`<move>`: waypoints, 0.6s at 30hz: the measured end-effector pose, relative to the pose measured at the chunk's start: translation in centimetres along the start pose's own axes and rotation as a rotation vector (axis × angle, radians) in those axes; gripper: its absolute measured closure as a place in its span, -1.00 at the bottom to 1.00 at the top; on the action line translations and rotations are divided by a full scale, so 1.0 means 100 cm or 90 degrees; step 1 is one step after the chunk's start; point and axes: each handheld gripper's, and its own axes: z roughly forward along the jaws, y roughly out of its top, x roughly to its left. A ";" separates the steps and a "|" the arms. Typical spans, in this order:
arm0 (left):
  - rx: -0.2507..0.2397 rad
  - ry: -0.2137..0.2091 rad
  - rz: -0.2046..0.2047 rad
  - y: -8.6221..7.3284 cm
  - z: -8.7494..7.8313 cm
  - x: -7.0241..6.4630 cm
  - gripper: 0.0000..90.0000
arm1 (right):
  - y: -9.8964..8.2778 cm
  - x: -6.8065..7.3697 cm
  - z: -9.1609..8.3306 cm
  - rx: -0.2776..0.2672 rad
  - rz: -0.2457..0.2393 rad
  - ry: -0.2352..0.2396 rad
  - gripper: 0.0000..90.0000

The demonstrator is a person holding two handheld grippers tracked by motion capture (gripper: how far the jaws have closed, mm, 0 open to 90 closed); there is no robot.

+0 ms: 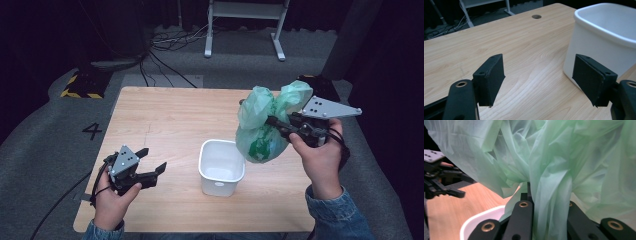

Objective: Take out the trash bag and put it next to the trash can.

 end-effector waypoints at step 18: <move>0.037 0.027 0.007 -0.017 -0.001 0.019 -0.54 | -0.057 -0.049 -0.004 0.064 0.056 -0.085 0.90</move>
